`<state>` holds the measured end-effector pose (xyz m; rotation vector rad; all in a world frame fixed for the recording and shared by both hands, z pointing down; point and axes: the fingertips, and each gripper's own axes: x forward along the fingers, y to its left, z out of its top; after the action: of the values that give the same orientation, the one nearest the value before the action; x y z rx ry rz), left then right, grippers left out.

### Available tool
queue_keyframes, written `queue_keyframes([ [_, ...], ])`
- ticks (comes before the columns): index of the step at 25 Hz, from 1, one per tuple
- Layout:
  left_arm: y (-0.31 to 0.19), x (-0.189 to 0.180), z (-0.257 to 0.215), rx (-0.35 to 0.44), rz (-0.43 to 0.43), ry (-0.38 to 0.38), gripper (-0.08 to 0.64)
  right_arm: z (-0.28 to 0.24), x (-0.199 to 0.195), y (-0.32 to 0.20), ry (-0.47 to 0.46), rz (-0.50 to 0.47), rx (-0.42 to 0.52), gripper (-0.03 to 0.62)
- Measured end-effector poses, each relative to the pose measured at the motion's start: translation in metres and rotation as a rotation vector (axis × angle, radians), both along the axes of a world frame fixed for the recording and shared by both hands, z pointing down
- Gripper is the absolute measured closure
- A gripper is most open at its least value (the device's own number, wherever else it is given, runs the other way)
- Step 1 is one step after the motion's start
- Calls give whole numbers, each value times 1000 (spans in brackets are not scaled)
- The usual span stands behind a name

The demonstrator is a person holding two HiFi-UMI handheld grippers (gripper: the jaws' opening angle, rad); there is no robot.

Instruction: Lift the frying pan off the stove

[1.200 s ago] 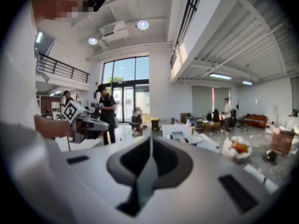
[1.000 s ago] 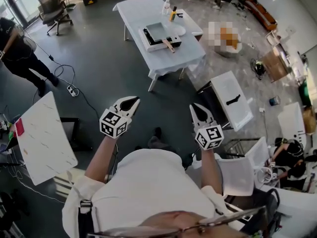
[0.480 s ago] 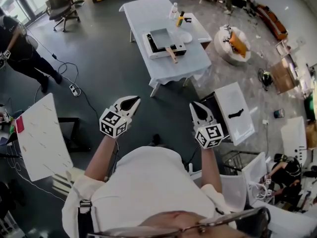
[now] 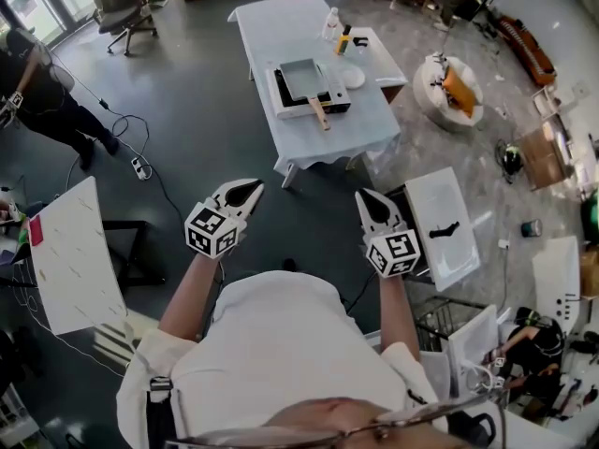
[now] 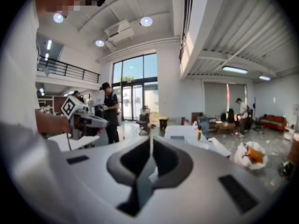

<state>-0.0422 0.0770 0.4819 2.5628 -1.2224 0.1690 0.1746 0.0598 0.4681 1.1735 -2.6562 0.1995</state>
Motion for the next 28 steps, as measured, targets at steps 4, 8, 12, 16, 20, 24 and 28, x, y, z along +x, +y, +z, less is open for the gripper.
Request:
queue_keyframes([
  [4,-13,7,3,-13,-20,10,531,4,7,-15,8,-13,-9,554],
  [8,-24,11,4,-19,-28,7,529,4,9,-27,9,-22,-15,554],
  [12,-38,11,6,-27,-37,11,529,7,8,-39,16,-26,-25,554],
  [16,-55,11,10,-37,-25,14,529,12,4,-52,21,-23,-39,554],
  [20,-79,8,16,-43,-11,22,529,17,1,-72,27,-3,-44,554],
  [24,-109,1,19,-50,13,21,531,20,-8,-97,24,14,-53,554],
  [28,-143,-7,20,-41,54,8,531,21,-24,-128,21,22,-58,554],
])
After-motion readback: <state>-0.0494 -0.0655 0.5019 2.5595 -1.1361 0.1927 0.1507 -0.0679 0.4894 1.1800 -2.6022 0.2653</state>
